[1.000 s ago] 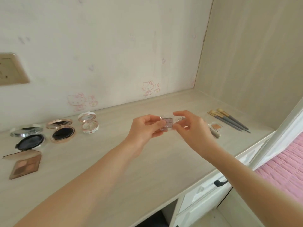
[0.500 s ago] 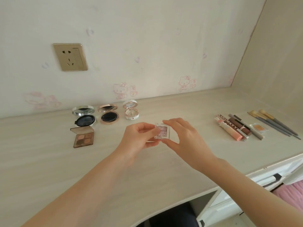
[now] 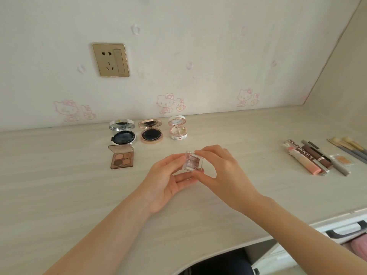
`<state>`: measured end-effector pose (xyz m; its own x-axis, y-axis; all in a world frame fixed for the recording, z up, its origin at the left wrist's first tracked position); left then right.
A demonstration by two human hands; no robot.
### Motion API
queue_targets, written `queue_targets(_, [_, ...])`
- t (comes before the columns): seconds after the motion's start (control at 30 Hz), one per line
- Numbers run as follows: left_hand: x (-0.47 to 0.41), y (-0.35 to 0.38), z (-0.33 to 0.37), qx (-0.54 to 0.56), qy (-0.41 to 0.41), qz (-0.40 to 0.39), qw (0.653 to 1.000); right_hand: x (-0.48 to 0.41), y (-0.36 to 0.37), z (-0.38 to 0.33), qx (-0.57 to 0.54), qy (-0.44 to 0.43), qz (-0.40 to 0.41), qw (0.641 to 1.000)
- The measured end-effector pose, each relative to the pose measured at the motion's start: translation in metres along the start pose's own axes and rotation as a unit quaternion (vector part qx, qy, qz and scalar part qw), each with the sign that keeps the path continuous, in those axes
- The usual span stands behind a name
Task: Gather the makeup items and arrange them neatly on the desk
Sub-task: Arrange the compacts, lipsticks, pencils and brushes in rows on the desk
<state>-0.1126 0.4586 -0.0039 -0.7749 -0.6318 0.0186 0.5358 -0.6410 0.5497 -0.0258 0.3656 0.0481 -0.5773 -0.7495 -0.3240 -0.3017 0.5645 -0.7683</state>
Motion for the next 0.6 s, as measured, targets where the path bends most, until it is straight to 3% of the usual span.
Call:
queue_targets(0.33, [-0.002,0.0,-0.007,0.014,-0.006,-0.013,1.0,0.0,0.002,-0.015,0.029,-0.029,0.028,0.999])
queue_targets(0.6, [-0.002,-0.003,-0.007,0.036,-0.017,-0.015,0.999,-0.006,0.002,-0.011,-0.103,0.027,-0.011,0.994])
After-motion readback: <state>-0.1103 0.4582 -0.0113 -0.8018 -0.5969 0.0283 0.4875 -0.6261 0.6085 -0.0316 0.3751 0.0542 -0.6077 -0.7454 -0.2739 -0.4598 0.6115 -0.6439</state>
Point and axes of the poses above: each hand's wrist, its own x-axis away from the middle knuckle, its own y-axis out of the palm, z = x × y, the point moved 8 cm from there along -x, towards the middle knuckle, and after that the axes turned 15 degrees about y, right-handed, at the moved point
